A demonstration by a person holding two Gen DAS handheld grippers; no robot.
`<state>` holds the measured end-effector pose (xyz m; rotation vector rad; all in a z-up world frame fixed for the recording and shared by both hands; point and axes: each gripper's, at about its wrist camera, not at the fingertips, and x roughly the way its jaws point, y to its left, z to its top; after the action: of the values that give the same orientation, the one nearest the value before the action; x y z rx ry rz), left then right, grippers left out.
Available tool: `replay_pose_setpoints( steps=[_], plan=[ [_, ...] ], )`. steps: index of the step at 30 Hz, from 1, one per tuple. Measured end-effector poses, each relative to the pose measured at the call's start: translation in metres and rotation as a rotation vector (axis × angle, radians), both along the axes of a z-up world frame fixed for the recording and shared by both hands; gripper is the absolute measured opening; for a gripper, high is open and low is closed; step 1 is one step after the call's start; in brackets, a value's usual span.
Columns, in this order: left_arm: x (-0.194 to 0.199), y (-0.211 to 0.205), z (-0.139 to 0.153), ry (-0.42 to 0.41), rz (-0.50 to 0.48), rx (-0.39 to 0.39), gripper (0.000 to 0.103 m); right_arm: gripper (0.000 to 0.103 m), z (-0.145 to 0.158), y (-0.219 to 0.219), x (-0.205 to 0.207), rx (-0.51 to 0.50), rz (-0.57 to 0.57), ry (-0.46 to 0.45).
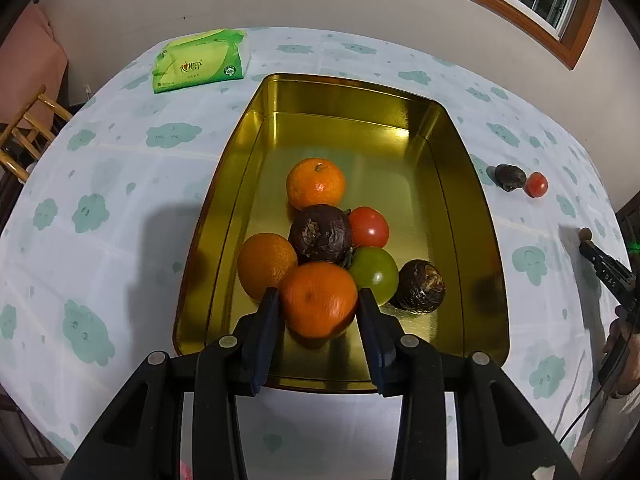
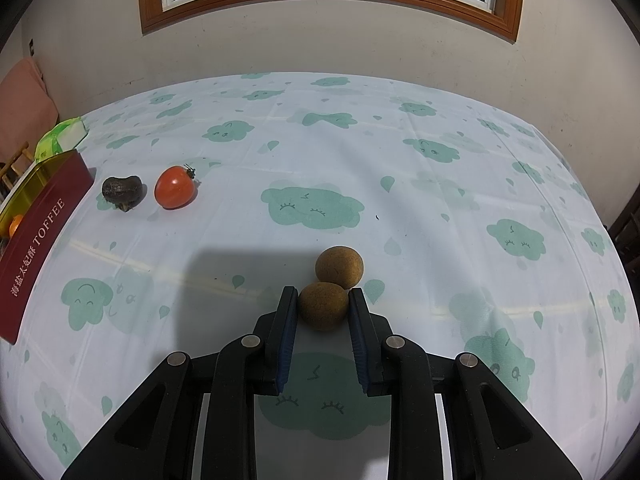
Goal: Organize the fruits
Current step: 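Open the left gripper to release the mandarin in the tin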
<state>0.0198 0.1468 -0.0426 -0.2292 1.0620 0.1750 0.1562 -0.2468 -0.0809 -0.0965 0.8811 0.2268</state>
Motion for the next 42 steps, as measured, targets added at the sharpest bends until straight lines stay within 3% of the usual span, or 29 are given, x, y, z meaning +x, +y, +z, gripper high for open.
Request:
replay_pose_setpoints(
  steps=[10, 24, 34, 42],
  plan=[
    [0.0, 0.001, 0.0, 0.001, 0.002, 0.006, 0.038, 0.026, 0.0, -0.003, 0.001, 0.003, -0.001, -0.001],
    [-0.005, -0.005, 0.012, -0.055, -0.023, 0.061, 0.067, 0.026, 0.015, 0.018, -0.01, 0.011, 0.026, -0.021],
    [-0.012, -0.003, 0.013, -0.08, -0.016, 0.053, 0.08, 0.026, 0.061, 0.095, -0.038, 0.063, 0.214, -0.094],
    [-0.021, 0.003, 0.021, -0.099, 0.006, 0.08, 0.089, 0.026, 0.079, 0.173, -0.068, 0.106, 0.402, -0.114]
  ],
)
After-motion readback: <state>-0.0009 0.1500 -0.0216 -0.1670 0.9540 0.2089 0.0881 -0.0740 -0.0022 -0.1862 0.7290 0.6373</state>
